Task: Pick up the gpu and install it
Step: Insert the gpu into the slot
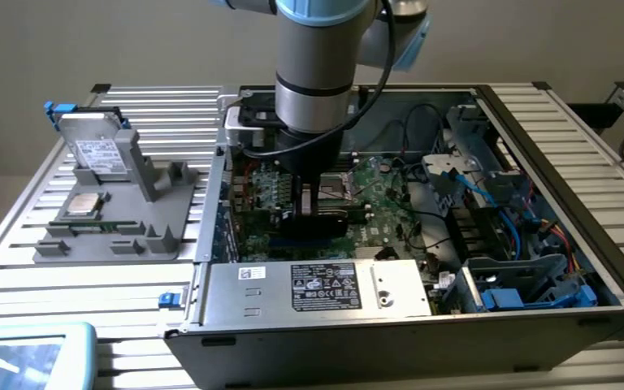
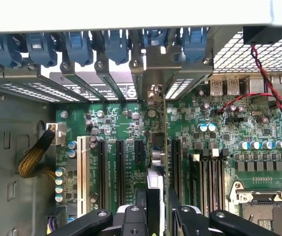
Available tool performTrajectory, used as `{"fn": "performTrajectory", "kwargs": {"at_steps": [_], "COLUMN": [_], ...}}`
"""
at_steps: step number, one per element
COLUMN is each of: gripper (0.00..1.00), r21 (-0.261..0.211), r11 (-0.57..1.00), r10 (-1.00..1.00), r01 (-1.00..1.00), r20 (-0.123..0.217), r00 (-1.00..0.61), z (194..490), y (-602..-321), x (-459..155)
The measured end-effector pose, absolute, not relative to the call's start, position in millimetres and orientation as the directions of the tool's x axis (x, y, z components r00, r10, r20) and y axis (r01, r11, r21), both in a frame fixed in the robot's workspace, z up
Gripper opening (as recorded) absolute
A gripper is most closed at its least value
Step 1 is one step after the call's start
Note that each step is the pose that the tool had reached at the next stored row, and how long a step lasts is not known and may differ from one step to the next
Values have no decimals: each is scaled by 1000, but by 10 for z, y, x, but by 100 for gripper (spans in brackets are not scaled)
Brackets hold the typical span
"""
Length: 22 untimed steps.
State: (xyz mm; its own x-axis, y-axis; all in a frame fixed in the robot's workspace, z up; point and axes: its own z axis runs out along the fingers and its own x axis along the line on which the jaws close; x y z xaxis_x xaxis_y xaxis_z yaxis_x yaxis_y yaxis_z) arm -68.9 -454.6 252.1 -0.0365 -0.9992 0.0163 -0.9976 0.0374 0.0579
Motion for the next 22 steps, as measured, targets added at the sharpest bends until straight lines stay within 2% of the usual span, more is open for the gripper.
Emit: {"fn": "performTrajectory", "kwargs": {"at_steps": [22], "gripper": [27], "r21": [57], "r11": [39], "r10": [-999], "r01": [-998], "r20": [31], "r00": [-37], "z": [2484], "y": [-4523], "x": [-699]}}
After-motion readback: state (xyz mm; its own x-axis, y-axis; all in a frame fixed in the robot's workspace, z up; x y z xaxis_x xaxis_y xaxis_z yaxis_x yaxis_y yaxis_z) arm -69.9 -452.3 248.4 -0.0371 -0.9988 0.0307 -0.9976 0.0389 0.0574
